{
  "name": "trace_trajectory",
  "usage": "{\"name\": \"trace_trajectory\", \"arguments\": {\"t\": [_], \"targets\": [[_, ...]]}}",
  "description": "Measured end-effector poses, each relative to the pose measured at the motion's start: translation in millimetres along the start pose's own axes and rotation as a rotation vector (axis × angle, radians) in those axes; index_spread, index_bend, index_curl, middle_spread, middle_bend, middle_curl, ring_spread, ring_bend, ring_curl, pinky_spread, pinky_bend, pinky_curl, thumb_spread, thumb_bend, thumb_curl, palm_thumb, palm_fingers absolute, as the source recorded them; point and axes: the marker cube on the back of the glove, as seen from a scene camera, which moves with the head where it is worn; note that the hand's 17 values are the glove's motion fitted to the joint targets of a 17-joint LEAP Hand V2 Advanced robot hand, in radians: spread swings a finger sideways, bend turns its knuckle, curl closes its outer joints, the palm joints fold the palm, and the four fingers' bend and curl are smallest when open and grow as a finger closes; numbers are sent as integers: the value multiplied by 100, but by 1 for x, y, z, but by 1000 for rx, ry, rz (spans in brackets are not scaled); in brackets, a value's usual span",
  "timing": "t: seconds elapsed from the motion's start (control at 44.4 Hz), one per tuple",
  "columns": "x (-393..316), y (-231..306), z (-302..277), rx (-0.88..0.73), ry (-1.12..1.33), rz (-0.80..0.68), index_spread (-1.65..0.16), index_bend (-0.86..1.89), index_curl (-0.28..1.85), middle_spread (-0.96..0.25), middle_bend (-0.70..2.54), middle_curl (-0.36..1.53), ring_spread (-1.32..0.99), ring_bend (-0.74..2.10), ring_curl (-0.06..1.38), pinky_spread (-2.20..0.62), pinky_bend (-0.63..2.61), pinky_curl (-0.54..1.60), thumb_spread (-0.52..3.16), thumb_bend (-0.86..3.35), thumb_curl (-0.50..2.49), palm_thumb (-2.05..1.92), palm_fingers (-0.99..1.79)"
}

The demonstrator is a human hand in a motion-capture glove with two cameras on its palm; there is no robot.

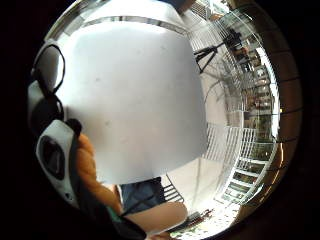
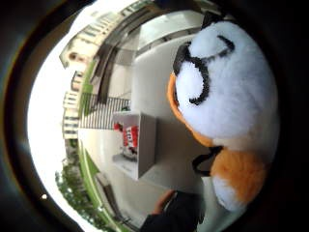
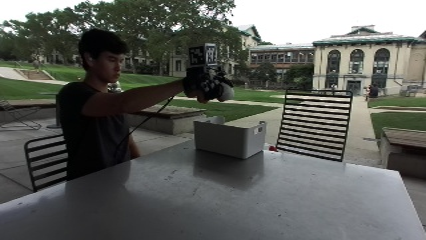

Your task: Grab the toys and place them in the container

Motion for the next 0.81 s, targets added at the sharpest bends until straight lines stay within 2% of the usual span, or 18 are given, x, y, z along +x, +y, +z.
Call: {"name": "trace_trajectory", "arguments": {"t": [0.383, 0.495, 0.563, 0.608, 0.675, 0.81], "targets": [[-180, 42, -13, -6, -40, -243, -35, 4, -2, -36, 107, 74, -37, 152, 52, -46, 112, 41, 64, 11, 103, 72, 80], [-231, 68, -13, 3, -76, -335, -35, 5, -2, -36, 107, 75, -37, 152, 51, -46, 112, 40, 65, 10, 104, 72, 78], [-264, 90, -14, 11, -107, -441, -35, 5, -2, -37, 107, 75, -37, 151, 51, -45, 113, 40, 66, 10, 105, 72, 77], [-277, 98, -13, 22, -102, -497, -36, 5, -2, -37, 107, 75, -37, 150, 50, -45, 113, 40, 67, 10, 105, 73, 77], [-282, 96, -10, 25, -100, -477, -35, 5, -2, -37, 107, 76, -37, 150, 50, -45, 113, 40, 68, 9, 106, 72, 76], [-268, 77, -3, 11, -145, -550, -36, 4, -2, -37, 106, 76, -38, 150, 49, -44, 115, 40, 69, 8, 107, 73, 75]]}}
